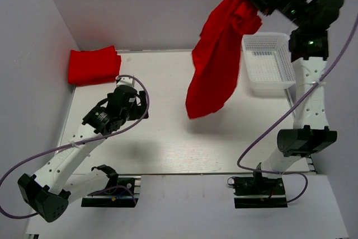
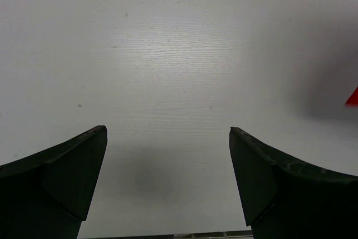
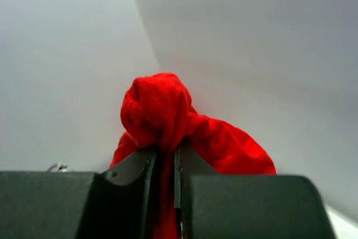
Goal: Fold and stack the t-shirts
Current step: Move the tshirt to the center of the board
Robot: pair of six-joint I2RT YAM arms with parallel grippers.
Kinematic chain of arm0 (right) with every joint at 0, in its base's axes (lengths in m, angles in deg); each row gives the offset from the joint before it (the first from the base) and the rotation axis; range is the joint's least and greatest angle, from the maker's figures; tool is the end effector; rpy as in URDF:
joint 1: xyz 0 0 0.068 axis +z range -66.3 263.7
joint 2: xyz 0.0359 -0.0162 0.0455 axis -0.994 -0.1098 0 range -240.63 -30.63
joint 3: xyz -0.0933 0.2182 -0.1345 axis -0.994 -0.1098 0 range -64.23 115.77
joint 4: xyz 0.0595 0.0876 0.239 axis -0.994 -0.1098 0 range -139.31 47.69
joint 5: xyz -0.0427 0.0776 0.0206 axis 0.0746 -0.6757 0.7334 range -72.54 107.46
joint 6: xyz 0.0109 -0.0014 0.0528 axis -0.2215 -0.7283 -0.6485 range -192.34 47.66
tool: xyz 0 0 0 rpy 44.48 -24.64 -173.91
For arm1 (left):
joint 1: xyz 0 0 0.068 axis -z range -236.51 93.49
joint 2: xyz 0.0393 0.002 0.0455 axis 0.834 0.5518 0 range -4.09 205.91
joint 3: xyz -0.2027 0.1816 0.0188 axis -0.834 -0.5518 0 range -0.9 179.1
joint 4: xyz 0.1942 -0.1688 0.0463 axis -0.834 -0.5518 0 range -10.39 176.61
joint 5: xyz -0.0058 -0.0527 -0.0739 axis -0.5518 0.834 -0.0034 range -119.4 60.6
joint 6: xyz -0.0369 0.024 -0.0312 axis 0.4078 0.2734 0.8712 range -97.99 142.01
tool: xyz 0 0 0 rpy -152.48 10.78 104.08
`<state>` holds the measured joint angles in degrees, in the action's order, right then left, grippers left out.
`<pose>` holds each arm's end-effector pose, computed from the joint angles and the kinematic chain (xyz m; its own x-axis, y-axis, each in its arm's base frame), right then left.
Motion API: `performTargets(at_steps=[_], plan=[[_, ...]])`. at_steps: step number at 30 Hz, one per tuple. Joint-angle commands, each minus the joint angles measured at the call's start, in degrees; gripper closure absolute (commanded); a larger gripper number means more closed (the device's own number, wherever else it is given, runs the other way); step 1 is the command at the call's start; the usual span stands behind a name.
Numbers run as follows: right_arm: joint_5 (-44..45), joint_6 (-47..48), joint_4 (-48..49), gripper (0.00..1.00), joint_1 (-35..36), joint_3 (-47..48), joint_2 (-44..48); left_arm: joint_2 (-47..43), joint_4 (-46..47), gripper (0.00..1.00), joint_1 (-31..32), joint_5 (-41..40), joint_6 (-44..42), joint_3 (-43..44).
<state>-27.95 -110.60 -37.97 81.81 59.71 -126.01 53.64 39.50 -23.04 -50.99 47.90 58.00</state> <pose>0.3150 0.0150 0.5999 0.0704 0.4326 -0.8988 -0.7873 0.5774 0.2162 0.1718 -0.0979 0.3247 -0.6701 -0.0438 -0.7410 0.0076 0.9978 -0.0658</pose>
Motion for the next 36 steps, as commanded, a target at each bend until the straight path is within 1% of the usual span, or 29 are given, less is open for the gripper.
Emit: performTargets(at_steps=[1, 2, 3, 4, 5, 6, 7, 8, 9, 11, 13, 14, 15, 17, 18, 20, 21, 22, 23, 24, 26, 27, 29, 30, 31, 32, 34, 35, 36], plan=[[1.6, 6.7, -2.9, 1.0, 4.3, -12.8, 6.1, -1.4, -3.9, 0.0, -0.3, -1.7, 2.8, 0.4], [2.5, 9.2, -2.8, 1.0, 5.0, -16.2, 7.5, -1.4, -4.5, 0.0, -0.3, -1.7, 2.8, 0.4], [3.8, 11.1, -2.2, 1.0, 7.0, -19.8, 12.1, -2.1, -5.3, 0.0, -0.3, -1.7, 3.4, 0.4], [5.1, 11.8, -1.8, 1.0, 7.9, -30.3, 13.4, -2.1, -5.4, 0.0, -0.3, -1.7, 3.4, 0.4], [5.6, 14.2, -1.0, 1.0, 9.4, -34.0, 14.5, -2.7, -5.9, 0.0, -0.3, -1.7, 4.1, 0.4], [7.2, 14.9, -0.7, 1.0, 10.9, -37.4, 17.8, -3.2, -6.4, 0.0, -0.3, -1.7, 4.1, 0.4], [8.0, 15.6, -0.4, 1.0, 11.6, -48.0, 18.7, -3.2, -6.4, 0.0, -0.3, -2.3, 4.7, 0.4], [11.4, 15.8, 1.8, 1.0, 13.4, -51.7, 20.2, -3.8, -6.4, 0.0, -0.3, -2.3, 4.7, -0.3], [12.3, 16.2, 2.5, 1.0, 14.3, -54.9, 20.6, -3.8, -6.4, 0.0, -0.3, -2.3, 4.7, -0.3], [14.3, 15.6, 2.9, 1.0, 16.9, -65.9, 19.7, -3.8, -6.4, 0.0, -0.3, -1.5, 5.4, -0.9], [15.8, 14.9, 2.1, 0.73, 19.3, -71.2, 18.4, -3.8, -6.4, 0.0, -0.3, -0.2, 5.4, -1.6], [16.2, 15.0, 2.1, 0.52, 19.5, -74.7, 16.2, -3.1, -5.7, 0.0, -0.3, 0.3, 5.4, -1.6], [16.9, 14.6, 1.7, 0.11, 19.9, -75.2, 15.5, -2.4, -5.7, 0.0, -0.3, 0.3, 5.4, -2.1], [19.2, 15.3, -1.2, 0.1, 20.6, -75.6, 14.4, -1.3, -5.7, 0.0, -0.3, 1.9, 5.4, -2.1], [22.6, 15.7, -2.8, 0.1, 20.7, -74.9, 14.6, -0.4, -6.2, 0.0, -0.3, 1.9, 5.4, -2.1], [24.7, 16.3, -4.3, 0.1, 21.2, -73.7, 17.0, 0.3, -6.2, 0.0, -0.3, 1.9, 5.4, -2.1], [26.0, 16.9, -6.7, 0.1, 21.4, -72.4, 18.5, 0.9, -6.2, 0.0, -0.3, 2.4, 5.4, -2.1], [30.2, 17.5, -8.1, 0.1, 21.4, -71.1, 19.3, 0.9, -6.2, 0.0, -0.3, 2.9, 5.4, -2.1], [31.5, 18.0, -9.9, 0.1, 21.4, -70.6, 20.3, 0.9, -5.6, 0.0, -0.3, 3.5, 5.4, -2.1], [35.4, 19.0, -11.4, 0.1, 21.6, -69.8, 22.8, 0.9, -4.8, 0.0, -0.3, 4.3, 4.8, -2.6], [38.7, 20.1, -13.0, 0.1, 21.6, -69.4, 24.5, 1.4, -3.5, 0.0, -0.3, 5.6, 4.8, -2.6], [39.6, 20.4, -14.0, 0.1, 21.8, -69.3, 27.1, 1.4, -2.9, 0.0, -0.3, 7.1, 4.0, -3.3], [42.5, 21.9, -17.5, 0.1, 21.8, -68.9, 28.7, 1.4, -0.6, 0.0, -0.3, 9.4, 2.3, -3.9], [44.9, 23.7, -21.8, 0.1, 21.8, -69.2, 31.0, 1.9, 2.0, 0.0, 0.2, 14.8, -1.5, -4.4], [45.1, 24.3, -22.9, 0.1, 21.8, -69.2, 31.0, 1.9, 2.6, 0.0, 0.2, 14.9, -1.5, -4.4], [47.6, 24.6, -25.1, 0.1, 21.7, -69.4, 31.8, 1.9, 3.2, 0.0, 0.2, 19.3, -3.6, -4.4], [51.2, 25.0, -27.7, 0.1, 21.8, -70.1, 32.9, 2.5, 4.9, 0.0, 0.7, 22.4, -5.1, -5.2], [51.6, 25.0, -30.7, 0.1, 21.6, -70.5, 34.4, 2.5, 6.8, 0.0, 0.7, 24.5, -5.8, -6.4], [52.3, 24.8, -31.5, 0.1, 21.5, -70.9, 34.8, 2.5, 7.4, 0.0, 0.7, 24.5, -5.8, -6.9]])
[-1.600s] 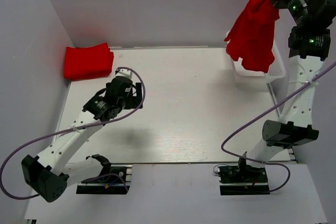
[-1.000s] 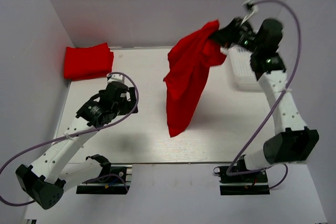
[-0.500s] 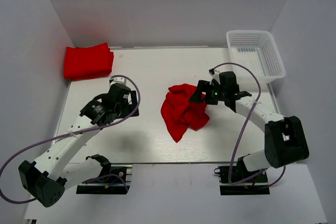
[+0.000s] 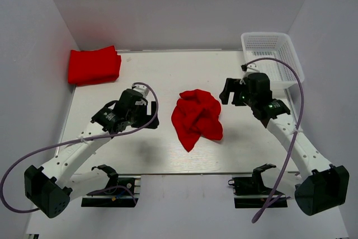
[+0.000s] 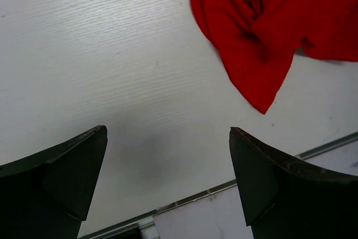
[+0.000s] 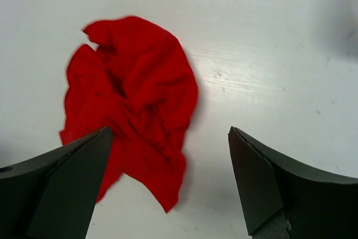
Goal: Fold and stack the t-shirts
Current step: Move the tshirt to the center of the board, then flatten out the tshirt
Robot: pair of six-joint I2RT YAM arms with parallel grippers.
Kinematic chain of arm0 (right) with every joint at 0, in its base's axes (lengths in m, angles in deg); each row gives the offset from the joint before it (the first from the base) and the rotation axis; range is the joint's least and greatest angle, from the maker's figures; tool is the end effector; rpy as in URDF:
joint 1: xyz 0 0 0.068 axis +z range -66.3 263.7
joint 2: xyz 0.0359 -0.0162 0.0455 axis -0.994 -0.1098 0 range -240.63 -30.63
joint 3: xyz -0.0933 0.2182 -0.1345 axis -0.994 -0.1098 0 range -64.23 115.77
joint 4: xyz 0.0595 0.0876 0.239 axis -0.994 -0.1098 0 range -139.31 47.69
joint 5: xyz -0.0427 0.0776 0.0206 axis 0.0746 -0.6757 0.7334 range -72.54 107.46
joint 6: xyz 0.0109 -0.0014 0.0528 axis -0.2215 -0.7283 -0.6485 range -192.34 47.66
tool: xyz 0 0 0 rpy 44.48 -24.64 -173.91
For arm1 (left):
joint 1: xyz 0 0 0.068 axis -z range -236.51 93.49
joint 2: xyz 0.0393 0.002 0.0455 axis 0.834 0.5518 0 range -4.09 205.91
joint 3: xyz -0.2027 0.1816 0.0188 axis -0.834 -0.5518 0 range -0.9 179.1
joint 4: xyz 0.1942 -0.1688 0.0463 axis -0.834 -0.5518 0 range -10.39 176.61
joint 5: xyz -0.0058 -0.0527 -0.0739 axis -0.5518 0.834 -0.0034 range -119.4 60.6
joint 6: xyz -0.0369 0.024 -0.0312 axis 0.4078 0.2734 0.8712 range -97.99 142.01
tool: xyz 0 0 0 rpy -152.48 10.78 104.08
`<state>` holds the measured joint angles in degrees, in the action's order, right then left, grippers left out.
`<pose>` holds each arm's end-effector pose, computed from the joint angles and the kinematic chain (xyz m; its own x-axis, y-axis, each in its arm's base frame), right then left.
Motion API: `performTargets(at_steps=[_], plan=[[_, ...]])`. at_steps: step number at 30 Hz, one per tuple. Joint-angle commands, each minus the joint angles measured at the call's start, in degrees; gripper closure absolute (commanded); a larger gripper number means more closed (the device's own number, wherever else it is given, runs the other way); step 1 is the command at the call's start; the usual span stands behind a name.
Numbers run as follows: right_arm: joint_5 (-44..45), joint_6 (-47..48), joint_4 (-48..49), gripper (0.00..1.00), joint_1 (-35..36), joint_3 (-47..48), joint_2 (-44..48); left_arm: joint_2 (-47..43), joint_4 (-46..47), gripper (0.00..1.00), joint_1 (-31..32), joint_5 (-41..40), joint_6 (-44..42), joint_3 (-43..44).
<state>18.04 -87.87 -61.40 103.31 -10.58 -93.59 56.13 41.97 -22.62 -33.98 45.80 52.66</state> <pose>0.2337 0.0828 0.3161 -0.5194 0.0992 -0.8488 -0.1954 0.9531 0.2310 0.1740 -0.1135 0.2883 -0.8004 0.0532 -0.5971 0.2093 0.9582 -0.1953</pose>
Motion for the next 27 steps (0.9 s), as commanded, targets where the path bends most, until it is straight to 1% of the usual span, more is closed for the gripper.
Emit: performTargets(at_steps=[1, 3, 7, 10, 12, 14, 16, 19, 23, 24, 26, 27], plan=[[6.7, 1.9, -8.5, 0.1, 0.2, -1.9, 3.0, 0.7, 4.9, 0.0, 0.3, 7.5, -3.7, -2.2], [6.7, 1.4, -9.5, 0.1, 0.0, -3.1, 5.6, 1.8, 5.4, 0.0, 0.8, 7.5, -3.1, -2.2], [6.7, -1.4, -10.0, 0.1, -0.2, -6.8, 9.1, 5.7, 7.4, 0.0, 2.7, 10.7, -3.1, -3.3], [5.3, -2.8, -10.0, 0.1, -0.2, -8.6, 9.5, 8.7, 8.7, 0.0, 4.9, 10.7, -3.1, -3.3], [3.4, -3.1, -9.6, 0.1, 0.0, -10.2, 9.3, 9.5, 11.7, 0.0, 7.2, 10.7, -3.1, -3.3], [0.8, -3.2, -9.2, 0.1, 0.0, -12.6, 8.7, 10.0, 14.8, 0.0, 9.3, 14.1, -2.5, -3.3], [-0.1, -4.1, -8.2, 0.1, 0.1, -14.1, 7.9, 12.4, 17.6, 0.0, 12.9, 14.7, -2.5, -3.3], [-3.5, -5.3, -6.1, 0.1, -0.1, -15.9, 7.2, 15.9, 15.9, 0.0, 17.3, 10.5, -2.5, -1.2], [-4.3, -7.4, -4.5, 0.1, -0.1, -17.5, 6.2, 23.7, 16.8, 0.0, 23.4, 10.2, -2.5, 2.8], [-4.3, -7.4, -4.6, 0.1, -0.1, -17.4, 6.1, 25.1, 16.8, 0.0, 23.4, 9.0, -2.5, 3.9], [-2.4, -8.1, -5.0, 0.1, -0.2, -17.6, 6.0, 27.7, 13.5, 0.0, 26.0, 5.8, -1.8, 6.2], [-1.8, -8.5, -5.8, 0.1, -0.2, -17.9, 5.9, 28.7, 12.6, 0.0, 26.7, 2.9, -1.3, 8.1]])
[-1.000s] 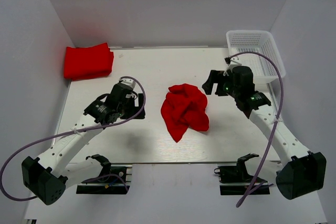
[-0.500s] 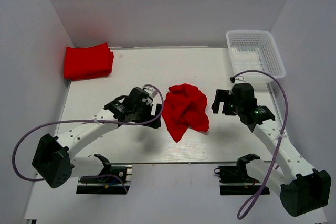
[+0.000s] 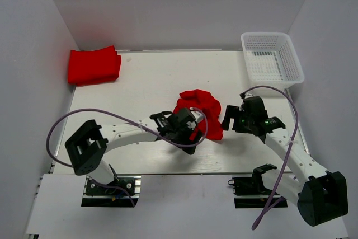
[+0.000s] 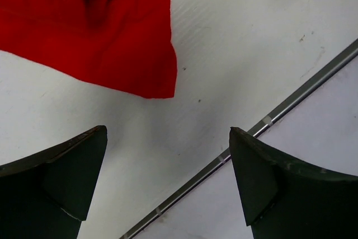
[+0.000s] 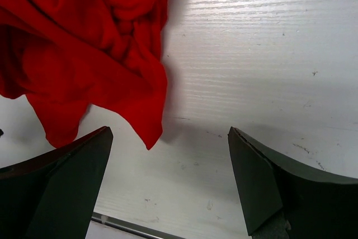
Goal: Fold and stack the t-shirts
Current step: Flatten out the tshirt
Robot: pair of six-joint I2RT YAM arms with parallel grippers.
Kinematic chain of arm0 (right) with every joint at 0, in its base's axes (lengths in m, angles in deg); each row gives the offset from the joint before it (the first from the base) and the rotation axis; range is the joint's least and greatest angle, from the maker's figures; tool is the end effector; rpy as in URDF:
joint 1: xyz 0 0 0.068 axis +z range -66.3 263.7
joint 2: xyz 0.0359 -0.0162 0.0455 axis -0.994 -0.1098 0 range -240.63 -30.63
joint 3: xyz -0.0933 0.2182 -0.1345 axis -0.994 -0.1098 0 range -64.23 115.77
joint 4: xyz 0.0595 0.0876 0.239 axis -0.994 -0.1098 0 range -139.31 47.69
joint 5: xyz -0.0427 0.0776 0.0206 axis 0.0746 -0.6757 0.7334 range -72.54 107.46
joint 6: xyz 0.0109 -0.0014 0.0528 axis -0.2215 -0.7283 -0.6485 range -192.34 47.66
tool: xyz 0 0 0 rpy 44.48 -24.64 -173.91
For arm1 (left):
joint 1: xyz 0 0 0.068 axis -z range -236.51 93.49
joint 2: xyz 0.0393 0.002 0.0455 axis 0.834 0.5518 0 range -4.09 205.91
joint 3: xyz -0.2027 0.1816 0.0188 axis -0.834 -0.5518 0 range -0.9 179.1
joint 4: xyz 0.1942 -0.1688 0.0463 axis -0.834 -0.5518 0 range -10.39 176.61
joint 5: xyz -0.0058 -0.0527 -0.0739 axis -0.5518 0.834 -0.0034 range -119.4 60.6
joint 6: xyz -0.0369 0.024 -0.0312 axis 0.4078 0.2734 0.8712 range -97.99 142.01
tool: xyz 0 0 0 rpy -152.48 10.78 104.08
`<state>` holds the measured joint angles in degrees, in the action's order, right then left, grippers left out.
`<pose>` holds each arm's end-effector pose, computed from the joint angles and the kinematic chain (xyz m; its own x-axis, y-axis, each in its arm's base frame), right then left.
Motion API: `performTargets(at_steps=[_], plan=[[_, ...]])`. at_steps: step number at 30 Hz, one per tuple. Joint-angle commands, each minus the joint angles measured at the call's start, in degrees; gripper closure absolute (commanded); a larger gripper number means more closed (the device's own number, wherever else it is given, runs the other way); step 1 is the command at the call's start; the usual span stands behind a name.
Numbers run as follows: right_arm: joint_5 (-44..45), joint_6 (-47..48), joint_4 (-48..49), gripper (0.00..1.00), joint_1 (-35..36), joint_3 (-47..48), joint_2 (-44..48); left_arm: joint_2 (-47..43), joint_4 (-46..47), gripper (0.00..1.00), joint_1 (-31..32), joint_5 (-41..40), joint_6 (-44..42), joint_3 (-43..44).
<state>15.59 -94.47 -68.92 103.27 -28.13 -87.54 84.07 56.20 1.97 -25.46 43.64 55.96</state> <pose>0.1885 0.0682 0.2230 -0.7767 0.1235 -0.6176 -0.0681 0.9584 0.2773 0.1568 -0.2605 0.2048 -0.7478 0.5158 -0.4181 0.6366 0.7358 -0.2310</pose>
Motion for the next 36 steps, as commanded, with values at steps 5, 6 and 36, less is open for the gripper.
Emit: performTargets(at_steps=[5, 6, 36], plan=[[4.8, -3.6, -0.7, 0.1, -0.4, -0.2, 0.7, 6.4, -5.8, 0.03, 4.1, -13.2, 6.0, 8.7], [5.5, -3.9, -1.2, 0.1, -0.2, -0.2, 1.5, 6.9, -6.8, 0.04, 4.1, -14.7, 7.6, 8.7], [8.7, -4.4, -7.0, 0.1, -0.3, 1.1, 9.2, 14.2, -3.9, 1.0, 5.2, -19.3, 7.6, 9.2]])
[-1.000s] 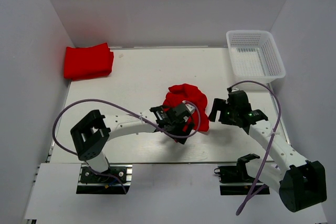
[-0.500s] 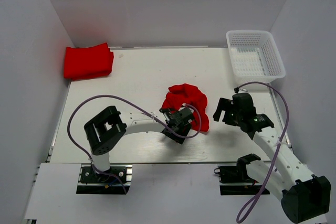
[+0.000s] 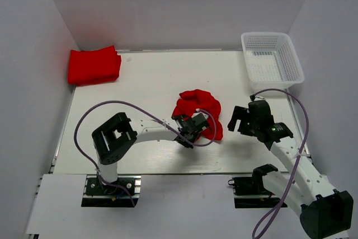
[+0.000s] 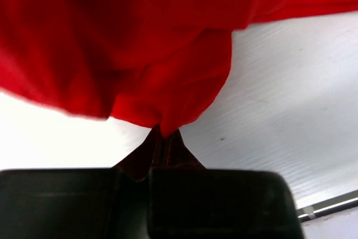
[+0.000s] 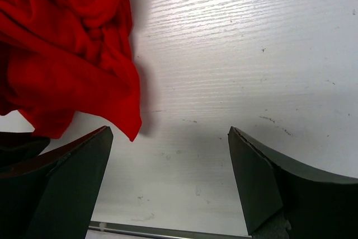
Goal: Fold and stack the t-shirts
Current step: Flatten out the tshirt
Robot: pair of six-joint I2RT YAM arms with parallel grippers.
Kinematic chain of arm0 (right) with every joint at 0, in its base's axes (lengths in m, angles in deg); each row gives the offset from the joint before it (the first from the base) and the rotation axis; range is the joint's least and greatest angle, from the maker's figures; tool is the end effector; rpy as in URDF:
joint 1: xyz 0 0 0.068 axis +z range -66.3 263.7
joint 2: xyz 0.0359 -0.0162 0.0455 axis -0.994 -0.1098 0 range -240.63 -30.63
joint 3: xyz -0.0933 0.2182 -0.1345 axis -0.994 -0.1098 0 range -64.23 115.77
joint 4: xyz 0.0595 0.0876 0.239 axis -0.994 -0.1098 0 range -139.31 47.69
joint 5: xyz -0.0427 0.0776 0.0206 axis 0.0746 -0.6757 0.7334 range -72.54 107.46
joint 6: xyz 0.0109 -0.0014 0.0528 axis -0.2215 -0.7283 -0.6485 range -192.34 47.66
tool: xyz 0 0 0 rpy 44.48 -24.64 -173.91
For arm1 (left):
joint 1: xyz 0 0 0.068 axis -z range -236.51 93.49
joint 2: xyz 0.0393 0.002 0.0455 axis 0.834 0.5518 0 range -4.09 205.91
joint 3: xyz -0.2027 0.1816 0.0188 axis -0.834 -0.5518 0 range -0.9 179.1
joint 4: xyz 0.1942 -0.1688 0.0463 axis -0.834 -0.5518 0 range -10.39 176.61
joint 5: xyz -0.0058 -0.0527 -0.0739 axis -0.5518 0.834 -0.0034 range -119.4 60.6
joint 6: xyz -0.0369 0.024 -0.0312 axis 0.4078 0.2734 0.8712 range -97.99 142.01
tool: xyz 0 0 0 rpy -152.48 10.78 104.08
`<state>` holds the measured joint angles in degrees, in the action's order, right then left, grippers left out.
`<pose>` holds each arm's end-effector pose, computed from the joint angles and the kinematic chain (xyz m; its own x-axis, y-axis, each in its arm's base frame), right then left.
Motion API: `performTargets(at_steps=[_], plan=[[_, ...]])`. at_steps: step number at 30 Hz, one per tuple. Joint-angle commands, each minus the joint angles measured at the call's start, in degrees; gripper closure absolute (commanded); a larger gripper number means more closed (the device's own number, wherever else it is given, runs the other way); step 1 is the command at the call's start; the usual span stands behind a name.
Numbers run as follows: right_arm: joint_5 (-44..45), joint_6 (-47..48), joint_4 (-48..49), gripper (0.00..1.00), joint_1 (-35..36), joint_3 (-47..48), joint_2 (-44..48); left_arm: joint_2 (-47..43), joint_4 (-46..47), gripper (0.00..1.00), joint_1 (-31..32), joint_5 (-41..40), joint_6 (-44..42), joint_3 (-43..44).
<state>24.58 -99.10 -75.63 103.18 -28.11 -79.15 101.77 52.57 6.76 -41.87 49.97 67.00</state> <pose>0.1653 0.0537 0.2390 -0.7150 0.2211 -0.6633 0.0812 0.9685 0.2353 0.1669 -0.3144 0.1605 -0.7727 0.5164 -0.3691 0.5432 0.8388 0.0365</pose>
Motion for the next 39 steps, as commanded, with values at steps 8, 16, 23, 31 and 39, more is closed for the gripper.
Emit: performTargets(at_steps=[8, 16, 23, 31, 39], plan=[[-10.1, 1.4, 5.0, 0.1, 0.1, -0.9, -2.5, -13.0, 6.2, 1.0, -0.2, -4.8, 3.4, -7.7], [-18.2, -1.3, 15.5, 0.1, 0.8, -4.0, -11.2, -12.3, 6.1, 1.0, -0.2, -4.8, 4.5, -7.1], [-21.2, -2.3, 21.3, 0.1, 2.2, -7.2, -15.9, -12.3, 6.1, 1.0, -0.2, -4.8, 5.0, -7.1], [-20.5, -3.3, 24.0, 0.15, 3.6, -8.7, -19.8, -11.8, 5.6, 1.0, -0.2, -4.8, 5.5, -7.1], [-20.8, -4.9, 25.9, 0.89, 4.6, -9.3, -21.1, -11.8, 5.0, 1.0, -0.2, -5.5, 6.0, -7.1]])
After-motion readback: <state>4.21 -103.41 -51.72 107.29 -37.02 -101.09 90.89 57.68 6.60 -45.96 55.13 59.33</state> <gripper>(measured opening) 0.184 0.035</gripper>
